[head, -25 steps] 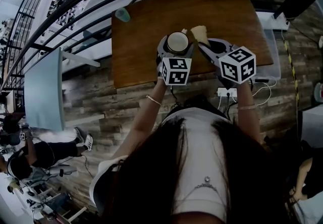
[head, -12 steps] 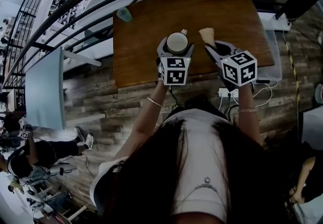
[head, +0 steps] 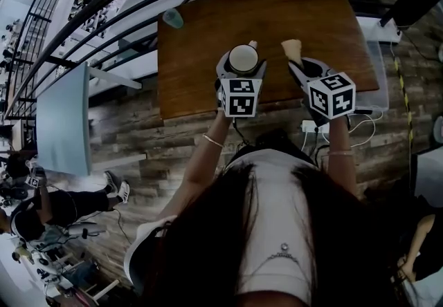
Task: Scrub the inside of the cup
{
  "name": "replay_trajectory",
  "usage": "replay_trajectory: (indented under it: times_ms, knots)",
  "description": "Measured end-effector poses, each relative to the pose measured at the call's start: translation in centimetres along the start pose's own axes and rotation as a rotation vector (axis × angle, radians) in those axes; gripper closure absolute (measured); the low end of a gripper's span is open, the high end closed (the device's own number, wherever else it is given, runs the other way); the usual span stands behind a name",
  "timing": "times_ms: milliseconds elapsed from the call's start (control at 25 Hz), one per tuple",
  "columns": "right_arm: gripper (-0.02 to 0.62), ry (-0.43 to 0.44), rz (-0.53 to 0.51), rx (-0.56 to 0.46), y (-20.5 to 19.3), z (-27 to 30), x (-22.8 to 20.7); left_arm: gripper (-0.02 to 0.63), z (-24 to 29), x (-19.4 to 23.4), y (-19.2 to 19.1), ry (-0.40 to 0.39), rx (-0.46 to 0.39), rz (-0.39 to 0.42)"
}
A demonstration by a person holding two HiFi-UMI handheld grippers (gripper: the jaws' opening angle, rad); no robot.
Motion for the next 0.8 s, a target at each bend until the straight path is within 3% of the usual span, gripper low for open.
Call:
replay_trajectory:
  times_ms: [800]
  knots:
    - [0.515,-0.019,-0.008,0.045,-1.4,0.3,-0.3,0.195,-0.7,0.3,-0.3,-0.001,0.007,-0.015]
Point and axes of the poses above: the fingertips, and each gripper's own axes: z forward along the fingers, x to its left, y out of its top, the point moved 5 cm from there along -z, backward along the fingers, and after that the axes turned 5 degrees about -y, right-handed, at the moved point
